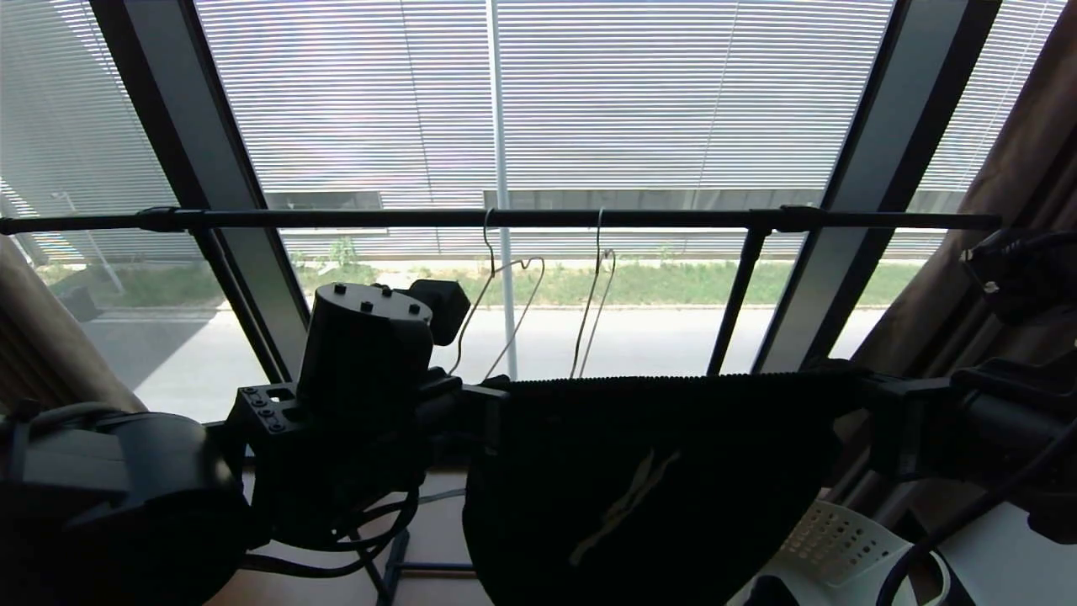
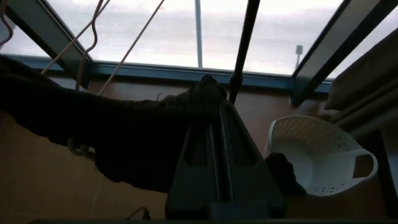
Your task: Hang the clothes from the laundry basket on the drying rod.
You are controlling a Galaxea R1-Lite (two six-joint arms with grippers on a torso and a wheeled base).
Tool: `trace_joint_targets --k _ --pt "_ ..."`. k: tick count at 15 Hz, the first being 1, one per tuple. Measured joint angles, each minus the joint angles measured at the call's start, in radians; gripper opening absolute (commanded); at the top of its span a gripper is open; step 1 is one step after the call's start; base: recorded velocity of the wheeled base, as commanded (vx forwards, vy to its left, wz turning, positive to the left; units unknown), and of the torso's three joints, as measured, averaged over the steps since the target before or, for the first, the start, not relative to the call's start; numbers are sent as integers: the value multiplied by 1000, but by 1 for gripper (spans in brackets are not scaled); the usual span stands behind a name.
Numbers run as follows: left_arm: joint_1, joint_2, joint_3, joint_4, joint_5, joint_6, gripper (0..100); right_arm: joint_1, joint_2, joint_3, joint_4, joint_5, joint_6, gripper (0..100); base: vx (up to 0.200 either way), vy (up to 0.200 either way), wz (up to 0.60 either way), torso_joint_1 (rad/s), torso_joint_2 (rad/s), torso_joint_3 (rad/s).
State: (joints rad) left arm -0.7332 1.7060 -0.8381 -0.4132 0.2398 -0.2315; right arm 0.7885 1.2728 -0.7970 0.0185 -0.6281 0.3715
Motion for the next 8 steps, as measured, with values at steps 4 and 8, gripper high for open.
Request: trace_joint_targets --k 4,8 --pt "4 2 -56 0 -2 51 0 18 -17 50 1 38 -19 0 0 0 0 0 0 0" --pt "3 26 -166 1 -5 116 0 58 -45 136 1 52 -86 0 0 0 0 0 0 0"
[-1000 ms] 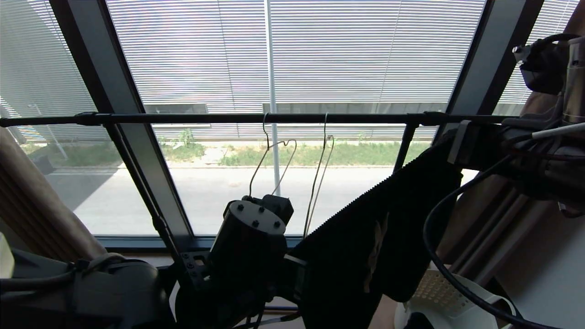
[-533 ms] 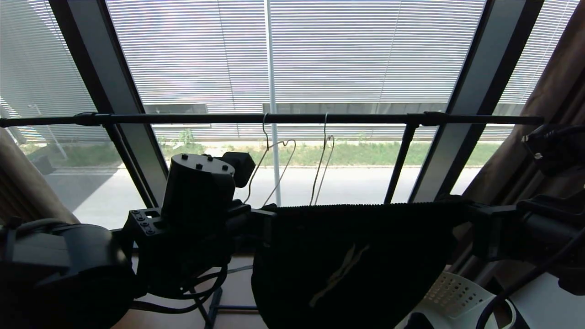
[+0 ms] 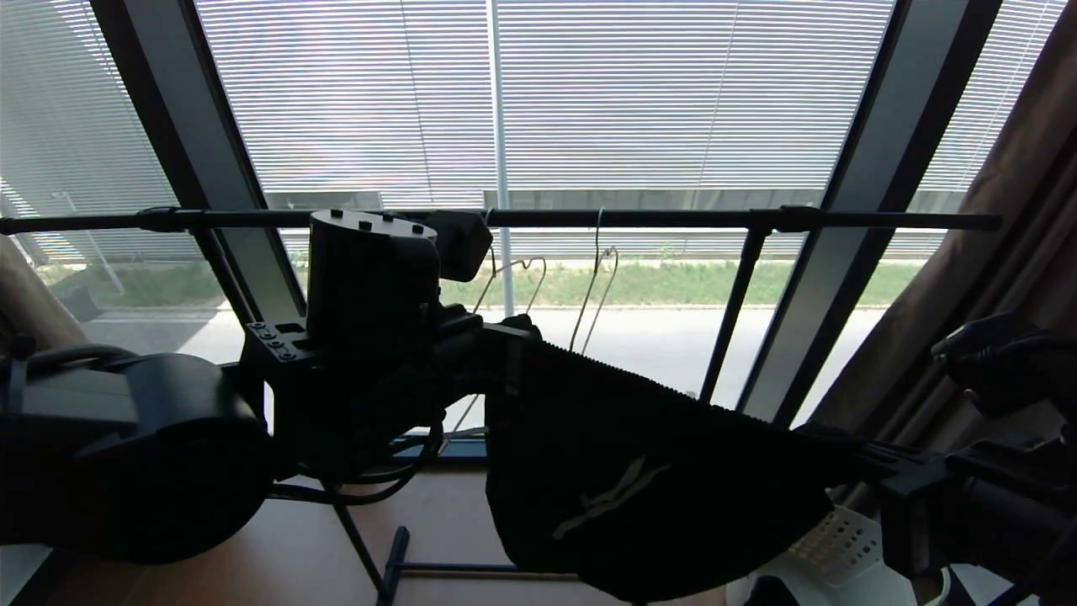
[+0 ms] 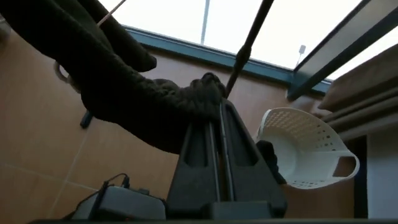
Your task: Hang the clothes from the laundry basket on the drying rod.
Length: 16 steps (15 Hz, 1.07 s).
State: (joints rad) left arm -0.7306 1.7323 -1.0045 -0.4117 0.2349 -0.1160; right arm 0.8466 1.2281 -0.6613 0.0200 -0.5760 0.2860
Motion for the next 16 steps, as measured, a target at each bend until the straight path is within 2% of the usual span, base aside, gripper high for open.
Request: trace_joint_targets --k 5,8,11,14,16 --pt "0 60 -147 7 -1 28 0 76 -28 70 0 78 -71 0 0 0 0 0 0 0" --pt "-1 110 -276 45 0 57 0 157 -26 78 -1 182 -75 0 0 0 0 0 0 0" --pt "-4 143 -353 80 -1 66 0 212 -5 75 -3 213 -73 0 0 0 0 0 0 0" --pt "-25 157 -414 109 -2 69 0 297 70 64 -93 244 -71 0 0 0 0 0 0 0" --pt "-32 160 -426 110 -1 78 0 316 131 37 -127 274 -68 0 0 0 0 0 0 0"
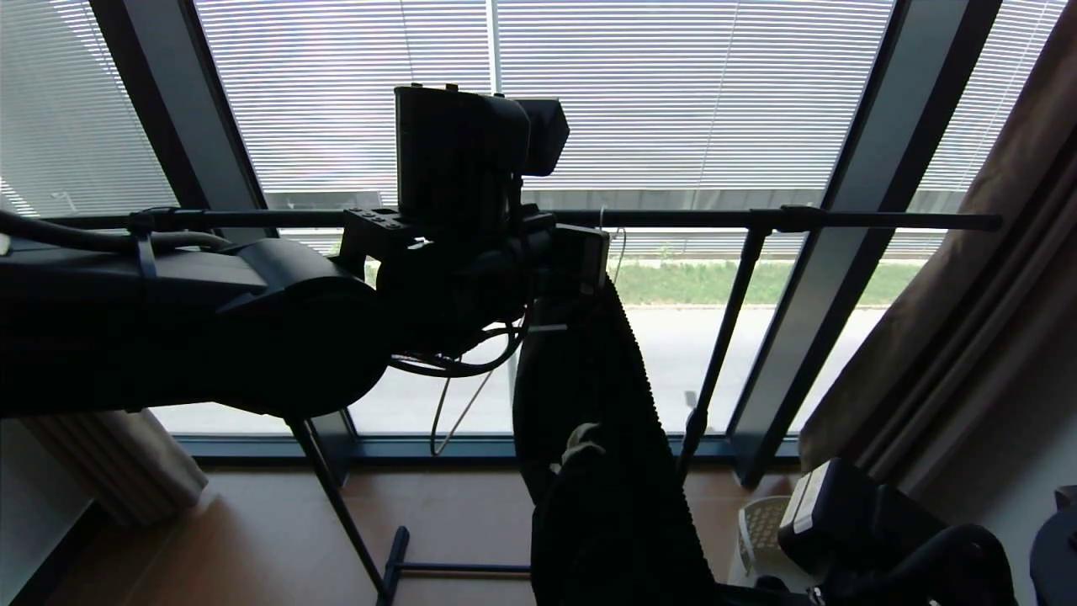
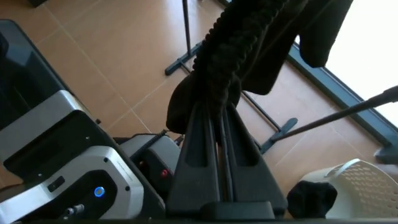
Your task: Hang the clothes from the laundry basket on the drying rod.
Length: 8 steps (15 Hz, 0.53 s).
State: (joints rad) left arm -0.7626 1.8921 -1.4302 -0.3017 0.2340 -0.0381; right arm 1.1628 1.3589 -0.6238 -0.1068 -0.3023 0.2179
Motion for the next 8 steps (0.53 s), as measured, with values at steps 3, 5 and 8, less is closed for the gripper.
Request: trace_joint_targets --k 3,5,8 --pt "-2 2 -4 0 1 3 0 19 68 -73 -4 4 49 0 0 0 0 0 0 0" --pt "-4 2 -9 -1 1 5 0 28 117 -140 -4 1 64 0 0 0 0 0 0 0" --pt "-4 1 -3 -1 1 4 0 37 169 -208 9 -5 69 0 0 0 0 0 0 0"
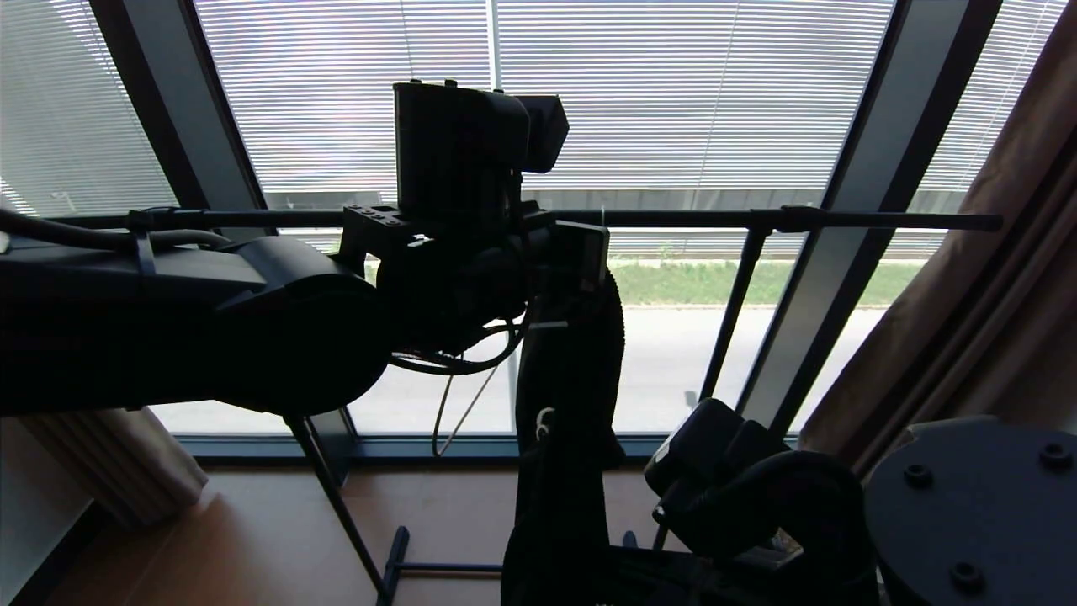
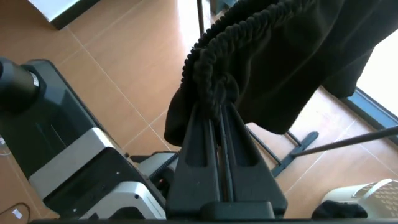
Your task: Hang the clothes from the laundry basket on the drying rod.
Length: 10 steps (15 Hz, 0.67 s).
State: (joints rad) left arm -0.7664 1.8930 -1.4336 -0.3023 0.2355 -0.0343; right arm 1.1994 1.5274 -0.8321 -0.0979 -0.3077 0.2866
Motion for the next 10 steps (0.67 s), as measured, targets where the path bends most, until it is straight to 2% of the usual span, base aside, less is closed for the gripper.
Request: trace_joint_targets --k 2,4,7,9,10 --pt "0 -11 16 9 0 0 0 -1 2 24 1 -9 36 0 0 0 0 0 0 0" --pt "2 -47 33 63 0 0 0 -35 -29 94 8 -59 63 0 0 0 0 0 0 0" --pt "8 -122 112 133 -1 0 0 -179 -81 154 8 -183 65 0 0 0 0 0 0 0" --pt "1 -176 219 145 -2 4 0 -283 -92 139 3 -211 60 0 0 0 0 0 0 0" --pt "-5 -199 277 149 -2 13 0 -331 -85 98 0 -214 57 0 0 0 0 0 0 0"
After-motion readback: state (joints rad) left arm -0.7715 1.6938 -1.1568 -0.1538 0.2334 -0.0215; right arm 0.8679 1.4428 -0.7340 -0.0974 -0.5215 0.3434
